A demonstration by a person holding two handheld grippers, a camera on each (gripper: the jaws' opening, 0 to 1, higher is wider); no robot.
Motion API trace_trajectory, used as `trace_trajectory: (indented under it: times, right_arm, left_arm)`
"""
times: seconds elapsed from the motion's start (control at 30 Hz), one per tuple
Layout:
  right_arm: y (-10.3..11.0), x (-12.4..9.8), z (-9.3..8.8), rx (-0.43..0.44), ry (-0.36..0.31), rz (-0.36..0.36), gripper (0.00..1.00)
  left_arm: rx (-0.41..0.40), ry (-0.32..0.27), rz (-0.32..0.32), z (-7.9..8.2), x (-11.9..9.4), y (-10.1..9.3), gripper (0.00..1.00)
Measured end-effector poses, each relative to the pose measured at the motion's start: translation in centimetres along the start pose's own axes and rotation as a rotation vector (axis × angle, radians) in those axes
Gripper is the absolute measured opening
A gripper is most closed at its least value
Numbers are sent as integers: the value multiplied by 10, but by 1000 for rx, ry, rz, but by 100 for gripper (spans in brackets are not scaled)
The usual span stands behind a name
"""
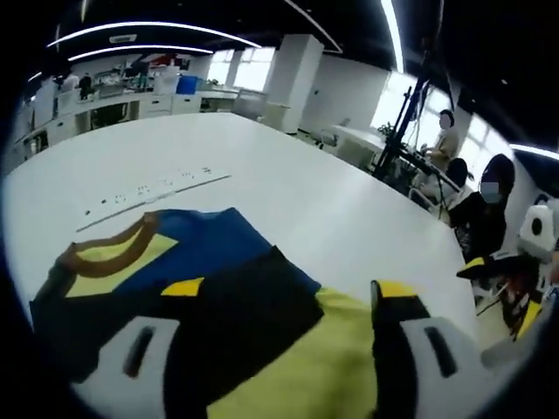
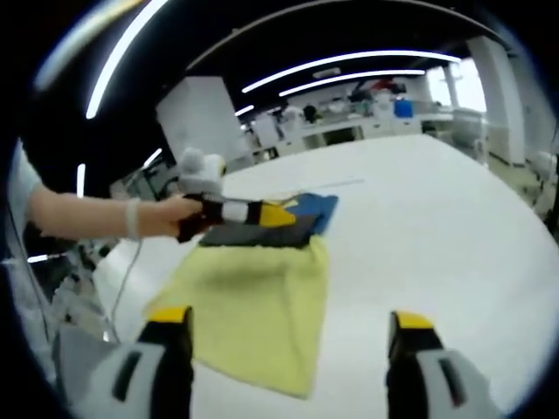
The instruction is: Fold the garment on the visible template until the final outline fits inside the template.
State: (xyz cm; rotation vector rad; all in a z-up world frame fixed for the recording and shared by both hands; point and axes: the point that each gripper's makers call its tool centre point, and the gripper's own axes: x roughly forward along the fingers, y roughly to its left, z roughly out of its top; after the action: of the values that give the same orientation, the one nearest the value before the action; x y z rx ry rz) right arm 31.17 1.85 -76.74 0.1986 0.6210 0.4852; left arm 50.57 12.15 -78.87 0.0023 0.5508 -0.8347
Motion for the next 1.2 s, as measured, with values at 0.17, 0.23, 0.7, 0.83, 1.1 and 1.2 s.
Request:
trace_trajectory:
  times: [0.17, 0.23, 0.7, 0.83, 1.1, 1.2]
  right_arm:
    - [2, 2, 2, -10, 0, 5, 93]
    - [3, 3, 5, -19, -1, 9, 93]
    - [14, 3, 25, -92, -11, 45, 92]
    - [17, 4, 28, -116, -7, 58, 91]
    - [17, 7, 27, -181, 21, 53, 89]
    - [18, 6, 31, -181, 16, 55, 88]
  left_arm:
    - [-28, -14, 6, 2, -7, 7, 97]
    - [-33, -22, 1, 4, -11, 7, 99]
    - [-50, -56, 32, -6, -68, 18, 94]
    - [-63, -64, 47, -15, -89, 19, 94]
    - [-83, -85, 89, -31, -140, 30, 90]
    - [-91, -99, 105, -33, -158, 31, 90]
